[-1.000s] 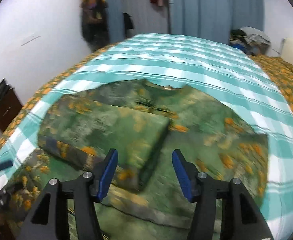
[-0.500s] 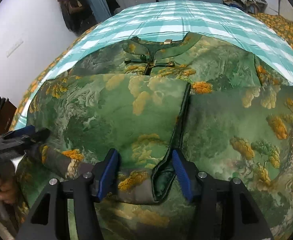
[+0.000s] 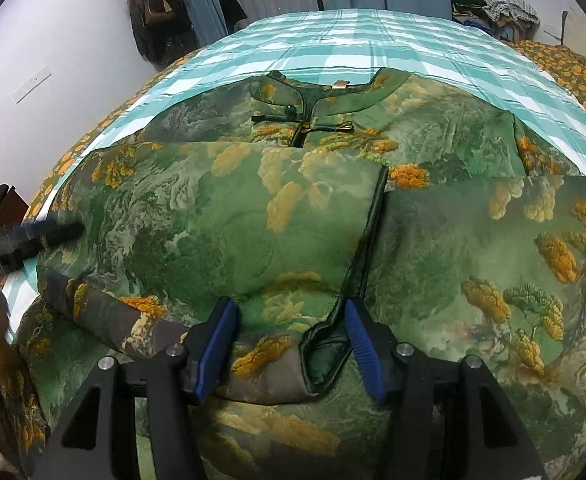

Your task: Fold large clothes

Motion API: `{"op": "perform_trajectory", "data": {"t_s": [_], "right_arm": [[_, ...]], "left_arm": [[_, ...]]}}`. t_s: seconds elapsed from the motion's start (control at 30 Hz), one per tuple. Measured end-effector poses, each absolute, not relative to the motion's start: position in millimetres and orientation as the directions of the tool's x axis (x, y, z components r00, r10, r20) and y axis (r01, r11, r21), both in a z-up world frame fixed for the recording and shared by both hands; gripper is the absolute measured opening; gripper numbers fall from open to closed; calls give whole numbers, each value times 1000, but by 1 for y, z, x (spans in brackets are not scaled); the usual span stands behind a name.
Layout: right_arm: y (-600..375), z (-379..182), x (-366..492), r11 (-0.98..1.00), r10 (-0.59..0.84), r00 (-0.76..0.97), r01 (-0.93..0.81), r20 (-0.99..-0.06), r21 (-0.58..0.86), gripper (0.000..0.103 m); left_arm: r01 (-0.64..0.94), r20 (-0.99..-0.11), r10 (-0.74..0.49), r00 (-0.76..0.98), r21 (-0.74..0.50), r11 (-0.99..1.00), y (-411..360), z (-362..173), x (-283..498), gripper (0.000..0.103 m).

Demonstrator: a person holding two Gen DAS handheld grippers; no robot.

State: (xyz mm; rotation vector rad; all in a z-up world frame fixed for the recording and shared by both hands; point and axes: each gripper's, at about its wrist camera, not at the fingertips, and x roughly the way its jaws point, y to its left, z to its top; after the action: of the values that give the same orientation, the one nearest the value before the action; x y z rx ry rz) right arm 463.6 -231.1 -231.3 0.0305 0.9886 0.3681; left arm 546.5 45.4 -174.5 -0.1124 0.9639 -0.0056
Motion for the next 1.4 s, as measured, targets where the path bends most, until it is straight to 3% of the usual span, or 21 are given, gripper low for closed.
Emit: {"op": "perform_trajectory", "data": {"t_s": [0.23, 0.33, 0.6, 0.87, 0.97, 1.07, 1.13, 1.4], "right_arm": [[-234, -232, 463, 934, 332, 496, -292, -802, 206, 58], [-233, -232, 462, 934, 332, 503, -295, -797, 203, 58], [-233, -233, 461, 934, 331, 513, -298, -792, 198, 58], [-233, -231, 460, 937, 321, 517, -297, -794, 186, 58], [-231, -218, 454, 946, 294, 526, -281, -798, 163, 58], [-242, -196, 433, 955, 292, 563, -215, -773, 204, 68], [-252, -181, 409, 945, 328, 584, -210, -743, 252, 68], [-276, -159, 313, 943, 318, 597, -276, -737, 184, 75]], "left_arm": [[-146, -831, 51, 554, -36, 989, 61, -208, 605, 98], [-161, -872, 16, 489, -72, 984, 72, -241, 615, 101], [-137, -867, 35, 497, -39, 990, 69, -235, 600, 102], [-31, -862, 27, 507, 13, 999, 51, -218, 510, 102], [-30, -853, -10, 521, -30, 999, 51, -204, 473, 102], [-48, -833, -61, 550, -104, 993, 54, -189, 426, 102], [-41, -820, -86, 566, -133, 990, 53, -182, 398, 102], [67, -802, -93, 591, -66, 996, 26, -163, 306, 102]]}}
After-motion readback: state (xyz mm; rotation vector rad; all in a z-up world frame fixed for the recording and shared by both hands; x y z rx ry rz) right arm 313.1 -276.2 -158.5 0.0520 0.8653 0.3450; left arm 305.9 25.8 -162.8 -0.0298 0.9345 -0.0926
